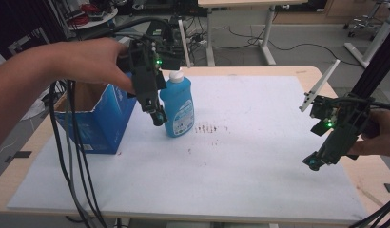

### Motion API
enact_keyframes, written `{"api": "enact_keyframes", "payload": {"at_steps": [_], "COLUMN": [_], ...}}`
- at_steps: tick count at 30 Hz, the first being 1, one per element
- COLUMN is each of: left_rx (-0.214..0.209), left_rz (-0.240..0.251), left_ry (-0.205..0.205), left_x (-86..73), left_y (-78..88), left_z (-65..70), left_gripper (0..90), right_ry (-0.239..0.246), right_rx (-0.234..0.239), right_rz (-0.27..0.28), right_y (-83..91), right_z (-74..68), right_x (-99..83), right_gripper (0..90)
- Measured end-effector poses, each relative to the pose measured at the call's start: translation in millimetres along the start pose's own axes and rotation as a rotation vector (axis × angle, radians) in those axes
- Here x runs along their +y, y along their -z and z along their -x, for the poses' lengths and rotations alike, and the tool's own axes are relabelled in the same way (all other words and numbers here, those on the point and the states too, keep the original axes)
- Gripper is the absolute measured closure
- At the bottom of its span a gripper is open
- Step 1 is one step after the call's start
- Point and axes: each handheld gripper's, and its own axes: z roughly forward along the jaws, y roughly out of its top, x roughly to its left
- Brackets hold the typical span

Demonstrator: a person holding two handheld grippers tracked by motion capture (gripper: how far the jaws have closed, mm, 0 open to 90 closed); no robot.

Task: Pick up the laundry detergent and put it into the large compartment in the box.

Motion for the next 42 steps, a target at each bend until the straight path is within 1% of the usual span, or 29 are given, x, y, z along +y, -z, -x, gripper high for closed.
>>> {"api": "enact_keyframes", "payload": {"at_steps": [2,4,5,7,9,11,12,18,26,29,30,31,36,37,40,42], "left_rx": [0.008,0.010,0.019,0.039,0.042,0.054,0.052,0.050,0.078,0.078,0.078,0.076,0.072,0.067,0.071,0.065], "left_rz": [0.004,0.006,0.006,0.006,0.015,0.016,0.018,0.048,0.076,0.072,0.072,0.073,0.071,0.068,0.052,0.054], "left_ry": [0.033,0.078,0.099,0.137,0.183,0.223,0.245,0.332,0.408,0.421,0.421,0.432,0.453,0.454,0.460,0.461], "left_x": [1.5,3.0,3.9,5.7,7.1,8.2,8.7,10.4,19.1,22.3,22.3,24.2,26.8,27.2,28.9,28.9], "left_y": [1.8,2.8,3.1,4.1,4.5,4.4,4.0,1.5,-5.5,-10.0,-10.0,-13.6,-24.7,-27.0,-34.5,-38.9], "left_z": [-4.1,-10.0,-12.8,-19.5,-26.5,-33.7,-37.6,-55.3,-70.6,-76.1,-76.1,-79.3,-89.1,-91.4,-96.0,-98.3], "left_gripper": [1.7,1.6,1.7,1.7,1.7,1.7,1.7,1.7,1.7,1.7,1.7,1.7,1.7,1.7,1.7,1.7], "right_ry": [0.003,0.000,-0.003,-0.002,-0.002,-0.003,-0.004,-0.009,-0.008,-0.012,-0.012,-0.011,-0.012,-0.015,-0.013,-0.015], "right_rx": [-0.001,0.000,0.000,0.001,0.003,0.004,0.006,0.008,0.010,0.011,0.011,0.013,0.014,0.014,0.017,0.018], "right_rz": [0.001,0.004,0.002,0.003,-0.001,-0.001,-0.001,-0.005,-0.009,-0.008,-0.008,-0.007,-0.008,-0.010,-0.012,-0.010], "right_y": [0.1,0.1,0.0,-1.1,-1.6,-2.1,-2.2,-4.6,-6.7,-6.7,-6.7,-6.9,-8.3,-8.8,-9.9,-10.7], "right_z": [1.4,3.0,3.7,5.4,6.2,8.0,8.9,13.7,16.5,17.9,17.9,18.7,21.7,22.2,24.3,25.4], "right_x": [0.0,-0.2,-0.1,0.0,0.4,0.8,1.0,3.3,6.5,6.8,6.8,6.7,6.5,6.7,7.2,7.1], "right_gripper": [2.1,2.1,2.1,2.1,2.1,2.1,2.1,2.1,2.1,2.1,2.1,2.1,2.1,2.1,2.1,2.1]}}
